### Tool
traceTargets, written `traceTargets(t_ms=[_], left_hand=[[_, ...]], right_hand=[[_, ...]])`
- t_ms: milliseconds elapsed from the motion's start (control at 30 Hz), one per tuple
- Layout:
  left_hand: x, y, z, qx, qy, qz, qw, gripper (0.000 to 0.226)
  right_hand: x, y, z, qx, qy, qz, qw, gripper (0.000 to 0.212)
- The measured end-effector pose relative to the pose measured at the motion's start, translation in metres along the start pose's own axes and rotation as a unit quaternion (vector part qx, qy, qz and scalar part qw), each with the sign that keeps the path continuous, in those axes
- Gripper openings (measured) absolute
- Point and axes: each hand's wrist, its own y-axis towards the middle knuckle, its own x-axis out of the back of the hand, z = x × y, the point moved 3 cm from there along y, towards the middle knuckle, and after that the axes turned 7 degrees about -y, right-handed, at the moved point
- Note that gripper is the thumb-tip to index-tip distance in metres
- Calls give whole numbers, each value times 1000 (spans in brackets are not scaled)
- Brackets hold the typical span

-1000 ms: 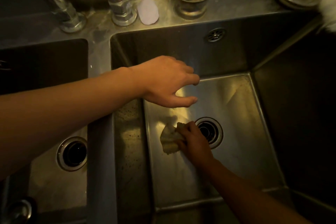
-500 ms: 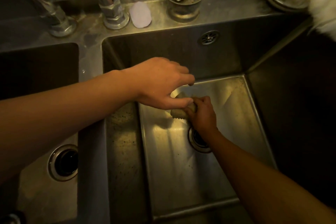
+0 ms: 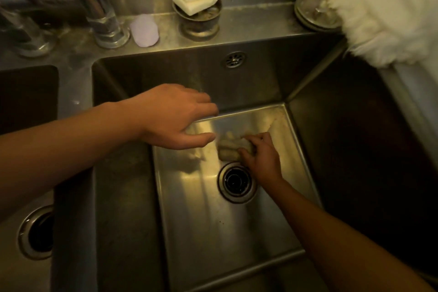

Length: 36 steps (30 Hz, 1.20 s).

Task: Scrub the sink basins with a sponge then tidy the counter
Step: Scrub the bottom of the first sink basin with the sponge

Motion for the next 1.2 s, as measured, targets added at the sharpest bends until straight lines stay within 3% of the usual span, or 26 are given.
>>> traceTargets(t_ms=[167,267,567,733,967,1067,1200], left_hand=[[0,0,-1,2,-8,2,1000,66],[0,1,-1,4,-11,8,1000,64],[-1,1,-2,3,-11,15,1000,60],[0,1,-2,7,-19,13,1000,61],[0,1,-2,21,-14,22,999,63],[-1,1,-1,19,-12,25,999,61],[-1,2,0,18,-13,21,1000,63]], right_hand=[[35,5,-38,-75,-48,-55,994,56],[41,2,-44,-91,-6,-91,992,50],[6,9,-30,-68,1,6,998,65],[1,5,-23,-27,-50,18,998,57],[-13,3,-8,23,-29,35,999,44],[-14,13,-8,6,-23,18,1000,54],[-26,14,8,69,-60,75,993,60]])
